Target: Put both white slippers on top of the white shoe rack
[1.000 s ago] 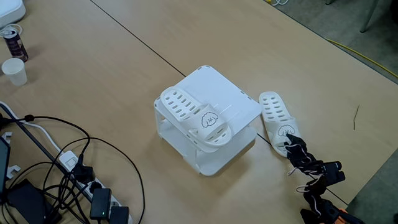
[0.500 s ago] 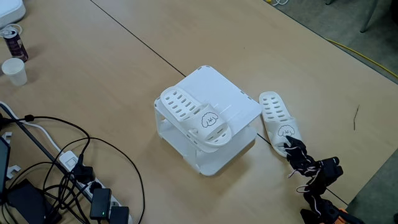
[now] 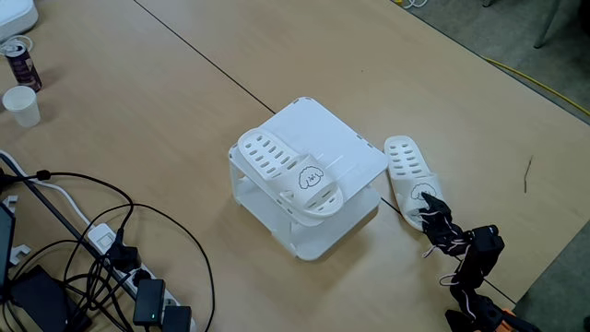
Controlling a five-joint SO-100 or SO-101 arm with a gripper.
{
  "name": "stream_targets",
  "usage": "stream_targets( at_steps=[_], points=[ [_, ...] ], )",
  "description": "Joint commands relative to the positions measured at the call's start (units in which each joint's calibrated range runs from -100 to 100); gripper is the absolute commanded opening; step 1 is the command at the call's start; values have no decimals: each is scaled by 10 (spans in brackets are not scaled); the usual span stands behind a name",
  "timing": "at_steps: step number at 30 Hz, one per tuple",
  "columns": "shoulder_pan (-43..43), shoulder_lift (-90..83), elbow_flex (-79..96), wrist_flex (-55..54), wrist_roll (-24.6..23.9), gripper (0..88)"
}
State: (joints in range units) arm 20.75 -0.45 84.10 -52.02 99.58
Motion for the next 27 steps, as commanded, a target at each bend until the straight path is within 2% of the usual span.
stream_targets(
  at_steps=[1,17,19,21,27],
  points=[
    [6,9,-27,-9,4,123],
    [32,38,-66,-10,4,114],
    [29,37,-60,-9,4,82],
    [25,35,-54,-9,4,3],
    [8,2,-56,-9,4,8]
  ],
)
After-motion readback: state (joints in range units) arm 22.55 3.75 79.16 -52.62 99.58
